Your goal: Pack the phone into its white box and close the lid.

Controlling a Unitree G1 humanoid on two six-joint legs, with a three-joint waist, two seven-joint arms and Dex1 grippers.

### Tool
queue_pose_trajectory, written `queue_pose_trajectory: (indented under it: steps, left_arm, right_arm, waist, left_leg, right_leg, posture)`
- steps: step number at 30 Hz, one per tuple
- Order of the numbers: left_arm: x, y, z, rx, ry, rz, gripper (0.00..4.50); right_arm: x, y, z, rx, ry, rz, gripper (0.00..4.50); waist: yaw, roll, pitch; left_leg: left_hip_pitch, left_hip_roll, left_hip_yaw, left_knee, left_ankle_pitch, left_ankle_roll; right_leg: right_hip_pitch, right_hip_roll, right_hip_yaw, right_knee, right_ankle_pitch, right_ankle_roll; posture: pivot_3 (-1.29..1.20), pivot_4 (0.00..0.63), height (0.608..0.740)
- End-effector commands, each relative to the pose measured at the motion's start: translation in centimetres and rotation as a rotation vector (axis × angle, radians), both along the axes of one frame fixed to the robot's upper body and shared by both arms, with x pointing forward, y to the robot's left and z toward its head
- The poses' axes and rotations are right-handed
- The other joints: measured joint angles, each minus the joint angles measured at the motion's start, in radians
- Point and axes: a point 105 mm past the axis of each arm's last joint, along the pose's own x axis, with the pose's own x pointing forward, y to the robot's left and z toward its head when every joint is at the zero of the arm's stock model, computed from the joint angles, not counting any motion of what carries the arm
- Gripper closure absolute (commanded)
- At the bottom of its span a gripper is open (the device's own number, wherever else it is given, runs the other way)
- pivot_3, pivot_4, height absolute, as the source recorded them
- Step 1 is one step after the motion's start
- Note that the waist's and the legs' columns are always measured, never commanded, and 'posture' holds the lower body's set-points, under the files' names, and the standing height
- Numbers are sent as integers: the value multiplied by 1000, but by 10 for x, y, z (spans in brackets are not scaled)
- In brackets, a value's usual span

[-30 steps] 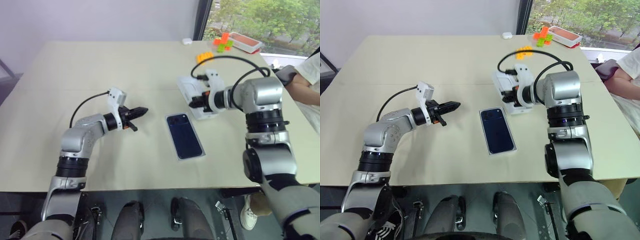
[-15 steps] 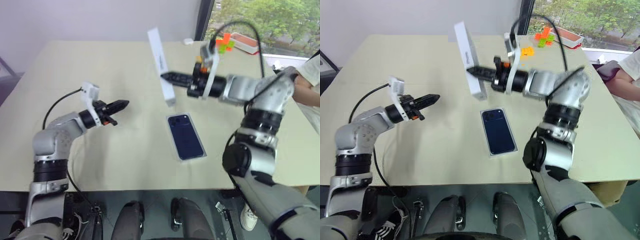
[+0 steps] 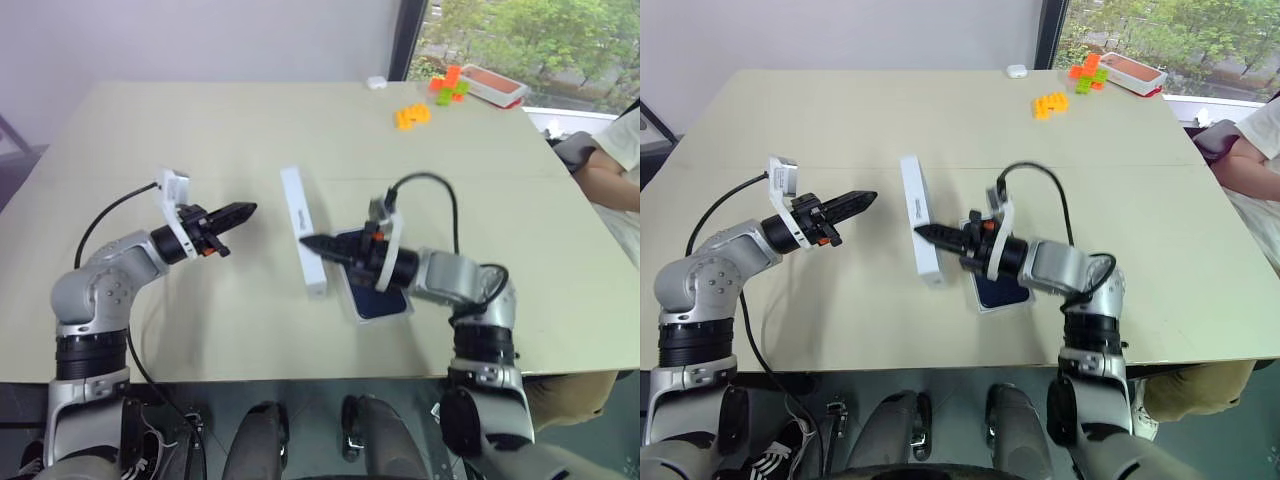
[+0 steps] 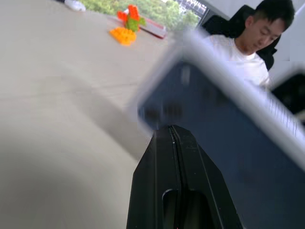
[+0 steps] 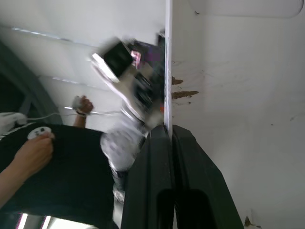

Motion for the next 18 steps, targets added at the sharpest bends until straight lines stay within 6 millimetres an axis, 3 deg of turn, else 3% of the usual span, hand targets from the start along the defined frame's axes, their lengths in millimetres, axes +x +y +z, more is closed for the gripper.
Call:
queue_pose_trajectory:
  steps: [1, 12, 18]
  left_arm:
    - [-6, -9, 6, 19, -41, -32, 4500]
    - [-17, -43, -22, 4, 29, -131, 4500]
    - [-18, -57, -38, -11, 79, -164, 4500]
  right_arm:
    - [-11, -3, 16, 27, -85, 15, 4410]
    - [-23, -21, -4, -11, -62, 29, 4410]
    - [-20, -20, -7, 7, -35, 20, 4410]
  waist:
    - [0, 0, 0]
    - [3, 0, 0]
    - [4, 0, 0]
  left_leg:
    - [0, 0, 0, 0, 0, 0]
    - [0, 1, -1, 0, 0, 1]
    - [1, 1, -1, 0, 0, 1]
  right_leg:
    - [0, 0, 0, 0, 0, 0]
    - [0, 2, 0, -1, 0, 0]
    - [0, 2, 0, 0, 0, 0]
  posture:
    - [0, 150, 740]
    - [0, 150, 740]
    - [0, 150, 740]
